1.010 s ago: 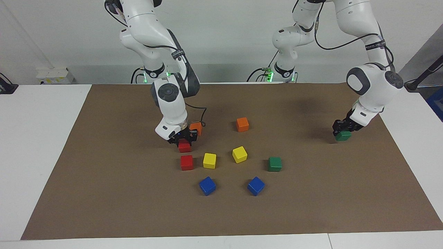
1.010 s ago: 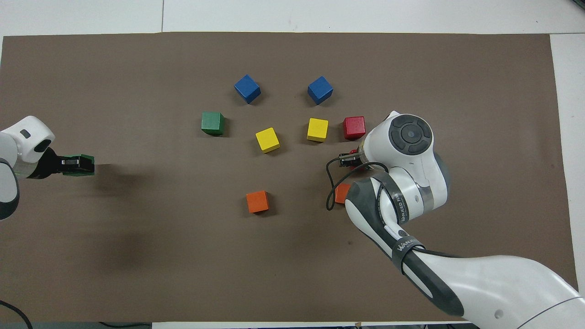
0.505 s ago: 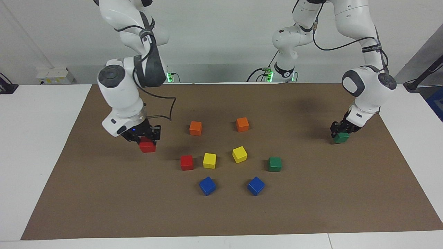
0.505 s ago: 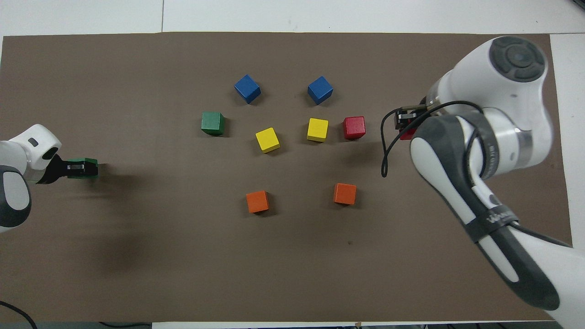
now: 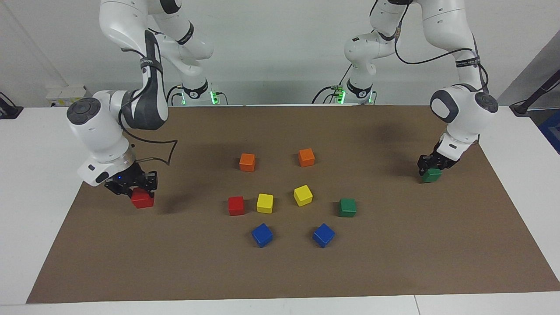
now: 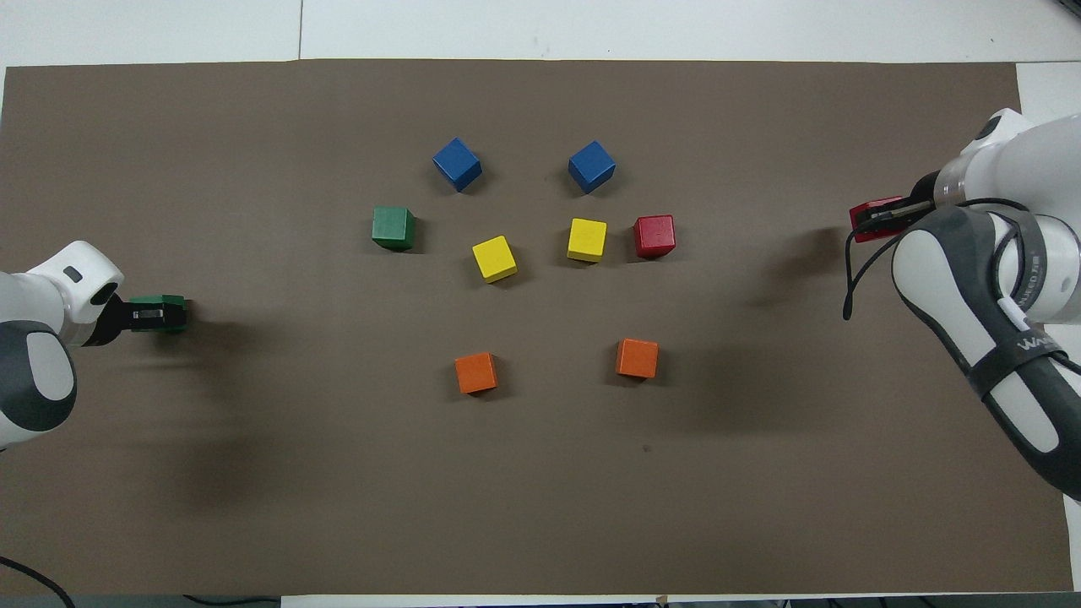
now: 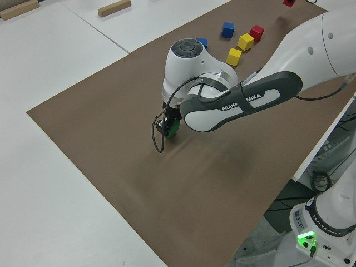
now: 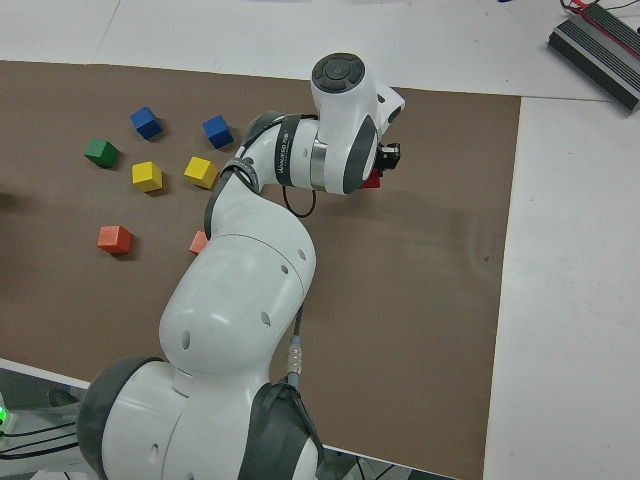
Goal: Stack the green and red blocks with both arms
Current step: 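Carry the green cube outward with the left gripper while the right gripper carries red, then reach the left gripper to the other green while the right gripper reaches red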
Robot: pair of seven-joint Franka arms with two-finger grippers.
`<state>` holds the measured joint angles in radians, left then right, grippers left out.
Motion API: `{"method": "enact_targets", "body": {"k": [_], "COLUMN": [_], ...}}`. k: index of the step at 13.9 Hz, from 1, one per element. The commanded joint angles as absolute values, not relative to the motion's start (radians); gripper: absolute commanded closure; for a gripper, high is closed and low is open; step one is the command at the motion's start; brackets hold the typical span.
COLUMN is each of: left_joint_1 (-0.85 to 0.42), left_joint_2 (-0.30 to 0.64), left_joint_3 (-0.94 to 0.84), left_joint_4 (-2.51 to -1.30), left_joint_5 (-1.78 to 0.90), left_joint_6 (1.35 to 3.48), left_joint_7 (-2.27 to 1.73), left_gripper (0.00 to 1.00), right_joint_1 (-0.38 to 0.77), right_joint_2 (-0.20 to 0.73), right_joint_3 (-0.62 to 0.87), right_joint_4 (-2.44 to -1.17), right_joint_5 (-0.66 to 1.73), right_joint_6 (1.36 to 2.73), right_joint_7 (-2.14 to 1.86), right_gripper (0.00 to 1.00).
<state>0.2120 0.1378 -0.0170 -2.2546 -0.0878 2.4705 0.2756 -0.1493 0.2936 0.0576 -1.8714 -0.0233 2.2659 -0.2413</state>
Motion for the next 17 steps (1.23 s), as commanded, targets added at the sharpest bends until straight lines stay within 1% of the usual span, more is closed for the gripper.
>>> {"method": "enact_targets", "body": {"k": [1,3,4,5,6,10,12,13,14,15,16,17], "left_joint_1": [0.222,0.222,0.222,0.222,0.222,0.224,0.224,0.221,0.207,0.190,0.148,0.093], "left_joint_2": [0.135,0.137,0.137,0.137,0.138,0.140,0.138,0.140,0.144,0.170,0.204,0.236], "left_joint_3": [-0.021,-0.021,-0.021,-0.021,-0.021,-0.021,-0.021,-0.023,-0.023,-0.025,-0.023,-0.023], "left_joint_4": [-2.272,-2.272,-2.270,-2.270,-2.269,-2.263,-2.229,-2.170,-2.078,-1.945,-1.833,-1.734], "left_joint_5": [-0.086,-0.086,-0.084,-0.084,-0.084,-0.058,-0.058,-0.057,-0.057,-0.057,-0.057,-0.057], "left_joint_6": [2.508,2.529,2.531,2.536,2.540,2.537,2.511,2.441,2.339,2.204,2.106,2.045], "left_joint_7": [0.285,0.288,0.288,0.288,0.288,0.288,0.287,0.288,0.288,0.284,0.272,0.223], "left_gripper": [1.00,1.00,0.83,0.07,0.00,0.00,0.00,0.00,0.00,0.00,0.00,0.00], "right_joint_1": [-0.153,-0.141,-0.138,-0.137,-0.137,-0.137,-0.138,-0.137,-0.137,-0.138,-0.138,-0.138], "right_joint_2": [0.298,0.298,0.298,0.296,0.298,0.298,0.299,0.299,0.304,0.314,0.319,0.325], "right_joint_3": [0.071,0.071,0.072,0.072,0.072,0.072,0.072,0.072,0.072,0.072,0.072,0.072], "right_joint_4": [-1.890,-1.905,-1.916,-1.927,-1.931,-1.956,-1.957,-1.959,-1.960,-1.960,-1.960,-1.967], "right_joint_5": [-0.017,-0.017,-0.017,-0.015,-0.017,-0.017,-0.017,-0.017,-0.017,-0.017,-0.017,-0.015], "right_joint_6": [2.286,2.289,2.304,2.318,2.319,2.322,2.327,2.327,2.327,2.330,2.345,2.358], "right_joint_7": [-0.247,-0.232,-0.227,-0.227,-0.227,-0.229,-0.227,-0.226,-0.225,-0.225,-0.225,-0.225], "right_gripper": [1.00,1.00,1.00,1.00,1.00,1.00,1.00,1.00,1.00,1.00,1.00,1.00]}}
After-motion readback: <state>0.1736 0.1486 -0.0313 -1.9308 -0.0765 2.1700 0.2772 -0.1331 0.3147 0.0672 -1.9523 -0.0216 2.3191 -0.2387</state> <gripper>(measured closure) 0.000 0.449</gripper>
